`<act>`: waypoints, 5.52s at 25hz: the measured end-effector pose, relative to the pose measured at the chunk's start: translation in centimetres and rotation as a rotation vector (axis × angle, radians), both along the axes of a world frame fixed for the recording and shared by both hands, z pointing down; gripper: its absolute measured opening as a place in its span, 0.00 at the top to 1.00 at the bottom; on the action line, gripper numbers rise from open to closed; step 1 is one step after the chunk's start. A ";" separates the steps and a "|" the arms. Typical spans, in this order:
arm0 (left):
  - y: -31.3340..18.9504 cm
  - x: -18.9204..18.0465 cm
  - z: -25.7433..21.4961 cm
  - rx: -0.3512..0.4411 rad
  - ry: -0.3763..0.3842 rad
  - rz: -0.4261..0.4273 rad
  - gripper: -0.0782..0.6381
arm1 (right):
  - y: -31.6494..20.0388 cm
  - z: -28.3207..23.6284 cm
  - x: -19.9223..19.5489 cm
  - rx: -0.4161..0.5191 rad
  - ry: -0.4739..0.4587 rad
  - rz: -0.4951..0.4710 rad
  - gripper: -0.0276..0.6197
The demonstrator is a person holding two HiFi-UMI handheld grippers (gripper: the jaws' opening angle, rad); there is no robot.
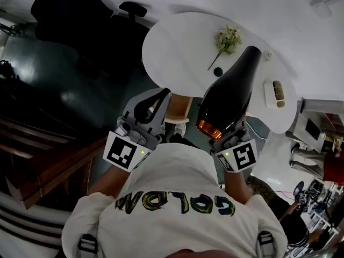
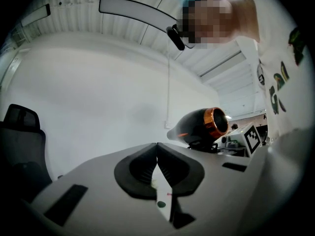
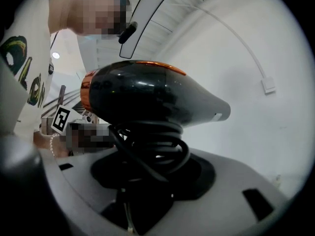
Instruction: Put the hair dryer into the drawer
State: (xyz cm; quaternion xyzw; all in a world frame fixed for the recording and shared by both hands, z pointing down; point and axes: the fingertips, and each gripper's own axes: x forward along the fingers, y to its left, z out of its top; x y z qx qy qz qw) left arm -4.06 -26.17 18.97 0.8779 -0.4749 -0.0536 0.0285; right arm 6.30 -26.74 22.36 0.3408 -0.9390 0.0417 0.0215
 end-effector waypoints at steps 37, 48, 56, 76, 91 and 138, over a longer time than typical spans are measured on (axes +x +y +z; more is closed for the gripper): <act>3.0 -3.2 29.5 -0.431 -0.035 0.096 0.87 | 16.3 30.6 -4.7 -0.676 0.264 -0.893 0.58; 3.1 -3.0 36.0 -0.498 -0.059 0.140 0.86 | 15.0 38.7 -4.4 -0.823 0.388 -0.918 0.58; 2.9 -2.5 37.9 -0.499 -0.112 0.181 0.87 | 13.2 42.5 -4.1 -0.874 0.500 -0.949 0.58; 0.7 -3.8 43.2 -0.487 -0.260 0.233 0.87 | 8.0 50.7 -4.5 -0.874 0.753 -0.825 0.58; -1.2 -2.9 47.5 -0.548 -0.276 0.225 0.87 | 3.3 56.6 -4.3 -0.771 0.995 -0.626 0.58; -2.2 -2.9 52.6 -0.622 -0.353 0.234 0.87 | -1.3 62.8 -4.0 -0.440 1.476 -0.360 0.50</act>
